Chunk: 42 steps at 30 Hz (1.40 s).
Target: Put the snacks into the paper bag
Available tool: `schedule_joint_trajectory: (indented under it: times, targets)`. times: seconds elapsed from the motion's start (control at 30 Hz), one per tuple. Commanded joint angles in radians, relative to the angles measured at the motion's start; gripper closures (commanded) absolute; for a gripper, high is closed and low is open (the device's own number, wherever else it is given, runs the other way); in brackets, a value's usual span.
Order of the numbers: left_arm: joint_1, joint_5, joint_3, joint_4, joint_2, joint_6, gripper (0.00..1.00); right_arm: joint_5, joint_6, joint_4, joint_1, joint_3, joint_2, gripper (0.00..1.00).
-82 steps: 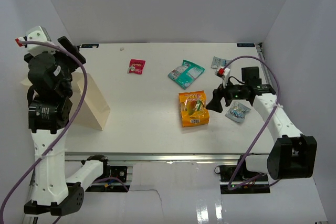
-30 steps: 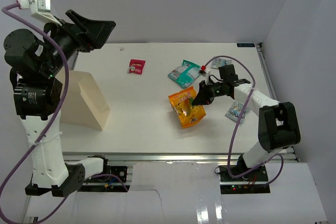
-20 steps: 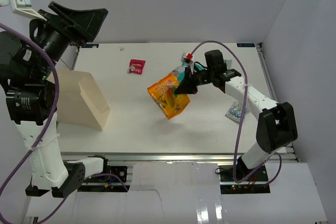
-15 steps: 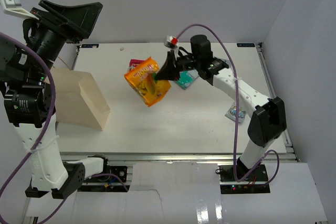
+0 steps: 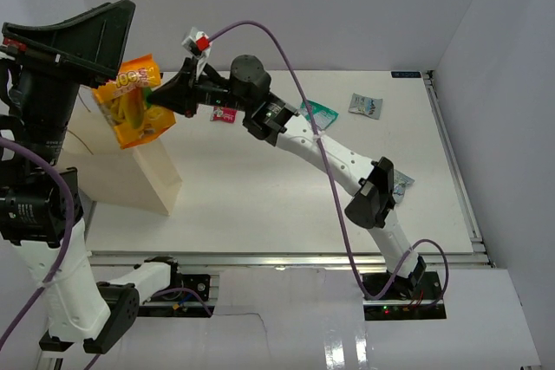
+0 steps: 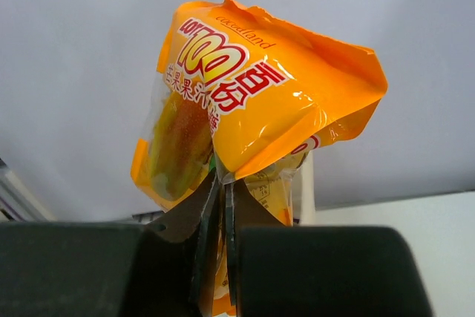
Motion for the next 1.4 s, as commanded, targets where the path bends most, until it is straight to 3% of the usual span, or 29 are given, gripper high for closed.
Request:
schedule_joint_trajectory:
  times: [0.0,0.4,0.7,0.87,1.0,1.37]
  targets:
    - [0.004,0.001,-0.023,0.014,-0.013,-0.03,0.02,0.18,-0.004,0.223,0.049,0.112,-0.008,0.92]
    - [0.004,0.023,-0.031,-0.003,-0.034,-0.06,0.02,0.527,-0.255,0.419,0.188,0.095,0.09,0.92]
    - [0.004,0.049,-0.053,-0.008,-0.028,-0.078,0.02,0.58,-0.439,0.505,0.271,0.083,0.145,0.92]
    - [0.004,0.053,-0.074,-0.008,-0.042,-0.077,0.02,0.594,-0.476,0.514,0.277,0.068,0.153,0.76]
    - [0.004,0.058,-0.092,-0.009,-0.05,-0.08,0.02,0.582,-0.489,0.511,0.276,0.057,0.151,0.47]
    - [0.004,0.081,-0.131,-0.049,-0.061,-0.064,0.02,0.536,-0.505,0.481,0.265,0.051,0.108,0.45]
